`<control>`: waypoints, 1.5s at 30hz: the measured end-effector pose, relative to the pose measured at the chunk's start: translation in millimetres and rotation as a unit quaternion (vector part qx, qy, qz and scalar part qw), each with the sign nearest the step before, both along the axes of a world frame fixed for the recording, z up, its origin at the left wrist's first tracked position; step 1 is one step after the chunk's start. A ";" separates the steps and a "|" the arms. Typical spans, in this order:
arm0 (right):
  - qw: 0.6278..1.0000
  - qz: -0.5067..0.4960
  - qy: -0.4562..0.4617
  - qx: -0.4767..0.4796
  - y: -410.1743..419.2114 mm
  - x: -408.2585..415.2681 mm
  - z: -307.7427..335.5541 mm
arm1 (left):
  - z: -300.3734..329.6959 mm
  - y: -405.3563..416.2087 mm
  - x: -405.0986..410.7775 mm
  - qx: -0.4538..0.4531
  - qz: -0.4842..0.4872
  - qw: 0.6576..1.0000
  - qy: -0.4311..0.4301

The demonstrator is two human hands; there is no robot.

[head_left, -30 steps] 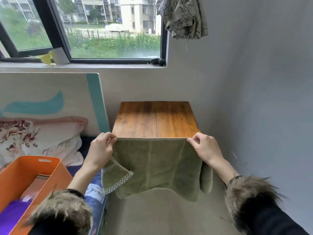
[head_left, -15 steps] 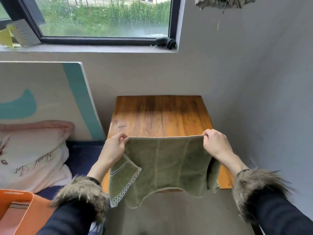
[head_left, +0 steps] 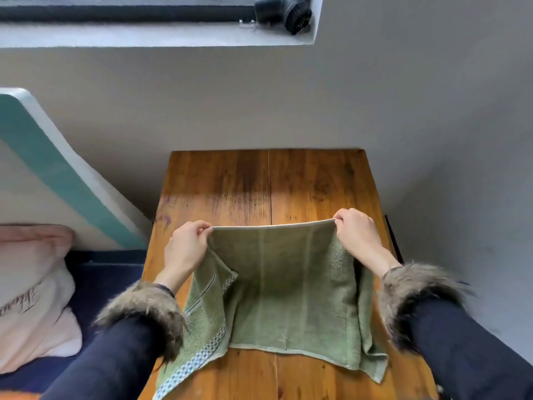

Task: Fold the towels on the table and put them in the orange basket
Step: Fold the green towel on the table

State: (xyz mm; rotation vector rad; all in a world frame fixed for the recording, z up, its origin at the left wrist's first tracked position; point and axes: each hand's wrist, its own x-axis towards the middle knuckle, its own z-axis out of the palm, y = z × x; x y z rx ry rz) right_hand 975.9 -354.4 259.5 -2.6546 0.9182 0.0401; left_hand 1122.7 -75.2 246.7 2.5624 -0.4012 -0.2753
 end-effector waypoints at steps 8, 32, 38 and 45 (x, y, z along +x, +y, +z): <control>0.997 0.027 0.027 0.063 -15.6 55.6 -62.1 | -47.1 -58.1 39.4 0.021 -0.021 0.999 0.031; 0.965 0.070 0.224 0.112 159.8 48.0 -142.7 | -107.2 85.8 105.6 -0.059 0.123 0.983 0.121; 0.966 0.057 0.230 0.099 165.3 48.5 -146.6 | -131.8 88.6 80.3 0.095 -0.109 0.989 -0.027; 0.963 0.048 0.242 0.111 163.8 50.0 -150.1 | -158.1 87.7 91.1 0.097 -0.232 0.962 -0.105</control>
